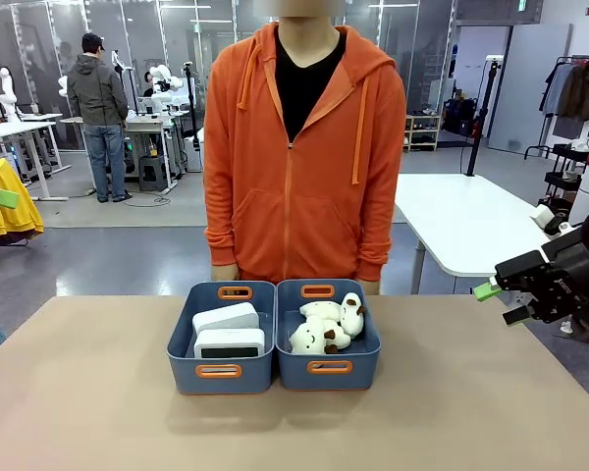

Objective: Sort the digital clocks into the basket.
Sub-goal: Pick up the Digital clock from the table and place it into the empty Plastic storage basket.

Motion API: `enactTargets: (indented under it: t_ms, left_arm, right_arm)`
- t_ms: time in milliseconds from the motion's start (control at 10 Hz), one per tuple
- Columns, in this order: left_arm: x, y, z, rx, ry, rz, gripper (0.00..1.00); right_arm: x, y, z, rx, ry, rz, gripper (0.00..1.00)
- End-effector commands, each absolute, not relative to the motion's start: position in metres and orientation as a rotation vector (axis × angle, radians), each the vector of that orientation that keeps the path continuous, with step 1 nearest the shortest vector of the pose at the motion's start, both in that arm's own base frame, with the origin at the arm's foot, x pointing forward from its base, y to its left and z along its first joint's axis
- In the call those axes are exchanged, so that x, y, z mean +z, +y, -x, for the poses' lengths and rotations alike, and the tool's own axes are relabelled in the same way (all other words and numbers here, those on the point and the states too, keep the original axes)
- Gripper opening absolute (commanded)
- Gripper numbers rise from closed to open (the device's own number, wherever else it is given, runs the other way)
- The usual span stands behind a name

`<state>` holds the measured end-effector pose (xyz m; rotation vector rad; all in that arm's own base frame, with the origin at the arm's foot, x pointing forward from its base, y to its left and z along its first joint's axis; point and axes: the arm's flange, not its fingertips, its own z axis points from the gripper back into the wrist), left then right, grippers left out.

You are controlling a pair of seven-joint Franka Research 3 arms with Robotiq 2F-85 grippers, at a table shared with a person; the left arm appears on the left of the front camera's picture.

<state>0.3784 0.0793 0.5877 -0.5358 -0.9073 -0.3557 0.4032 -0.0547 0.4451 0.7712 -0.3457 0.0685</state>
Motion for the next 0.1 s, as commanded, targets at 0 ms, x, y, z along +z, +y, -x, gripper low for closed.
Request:
enactTargets:
  t_ms: [0]
  left_arm:
    - [0.5909, 0.0801, -0.3775, -0.360, -0.900, 0.538, 0.94]
  right_arm:
    - [0.4464, -0.0532, -0.4036, 0.068, -0.342, -0.758, 1.00]
